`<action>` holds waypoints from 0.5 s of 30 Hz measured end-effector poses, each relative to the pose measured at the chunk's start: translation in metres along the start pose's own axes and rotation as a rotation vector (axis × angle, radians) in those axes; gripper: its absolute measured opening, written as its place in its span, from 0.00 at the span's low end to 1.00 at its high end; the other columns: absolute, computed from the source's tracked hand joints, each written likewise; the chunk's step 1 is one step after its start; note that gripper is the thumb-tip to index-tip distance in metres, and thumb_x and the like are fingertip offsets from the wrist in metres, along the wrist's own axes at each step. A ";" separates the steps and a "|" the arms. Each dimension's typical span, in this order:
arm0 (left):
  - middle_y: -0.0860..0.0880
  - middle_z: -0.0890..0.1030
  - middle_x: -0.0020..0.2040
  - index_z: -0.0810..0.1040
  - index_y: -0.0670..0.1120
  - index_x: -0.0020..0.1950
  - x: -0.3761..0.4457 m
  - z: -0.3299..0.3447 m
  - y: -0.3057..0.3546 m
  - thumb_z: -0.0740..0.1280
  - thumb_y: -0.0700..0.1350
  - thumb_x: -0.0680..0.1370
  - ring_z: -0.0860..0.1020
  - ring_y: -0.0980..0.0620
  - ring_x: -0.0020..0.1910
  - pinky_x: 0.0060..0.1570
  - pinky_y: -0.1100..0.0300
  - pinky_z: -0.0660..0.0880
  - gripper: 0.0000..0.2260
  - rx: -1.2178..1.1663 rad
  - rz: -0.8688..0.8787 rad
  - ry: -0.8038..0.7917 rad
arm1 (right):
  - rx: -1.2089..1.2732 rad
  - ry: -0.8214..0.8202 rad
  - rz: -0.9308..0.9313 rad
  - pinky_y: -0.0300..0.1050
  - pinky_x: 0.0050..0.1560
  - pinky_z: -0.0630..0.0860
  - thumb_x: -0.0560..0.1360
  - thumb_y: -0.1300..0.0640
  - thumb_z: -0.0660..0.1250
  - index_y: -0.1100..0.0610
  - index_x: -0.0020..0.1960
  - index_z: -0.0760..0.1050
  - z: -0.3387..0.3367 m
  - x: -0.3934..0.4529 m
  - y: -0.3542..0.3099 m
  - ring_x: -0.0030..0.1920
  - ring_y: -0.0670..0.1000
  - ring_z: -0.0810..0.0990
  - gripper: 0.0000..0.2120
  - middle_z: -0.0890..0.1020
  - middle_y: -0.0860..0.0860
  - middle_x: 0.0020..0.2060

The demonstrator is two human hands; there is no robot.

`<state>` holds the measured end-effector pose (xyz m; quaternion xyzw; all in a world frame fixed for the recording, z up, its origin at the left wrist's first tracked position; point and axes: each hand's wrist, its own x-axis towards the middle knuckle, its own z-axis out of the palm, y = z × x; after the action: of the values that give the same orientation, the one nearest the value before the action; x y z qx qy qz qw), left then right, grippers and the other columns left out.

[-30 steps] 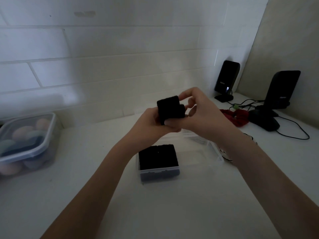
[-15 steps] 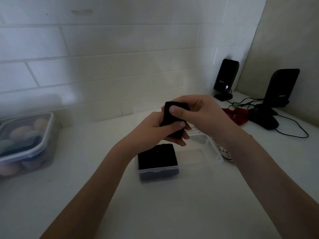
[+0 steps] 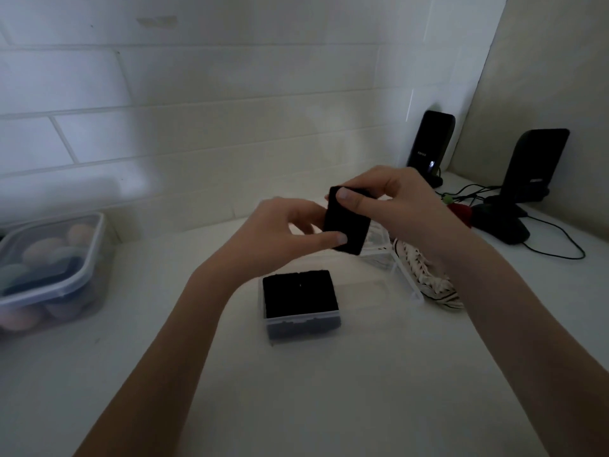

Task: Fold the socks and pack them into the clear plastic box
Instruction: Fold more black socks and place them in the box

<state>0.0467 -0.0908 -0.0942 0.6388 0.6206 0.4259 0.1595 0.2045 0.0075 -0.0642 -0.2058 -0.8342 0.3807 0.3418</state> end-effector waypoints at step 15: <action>0.53 0.83 0.49 0.83 0.57 0.48 -0.019 0.018 -0.010 0.70 0.45 0.72 0.79 0.54 0.46 0.48 0.57 0.77 0.08 0.693 -0.161 -0.345 | -0.480 -0.642 0.472 0.48 0.47 0.82 0.74 0.62 0.68 0.63 0.57 0.78 0.022 -0.013 0.010 0.46 0.56 0.84 0.12 0.83 0.59 0.49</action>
<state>0.0564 -0.1008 -0.1183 0.6664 0.7396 0.0636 0.0692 0.1983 -0.0047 -0.0879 -0.3353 -0.8925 0.2888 -0.0869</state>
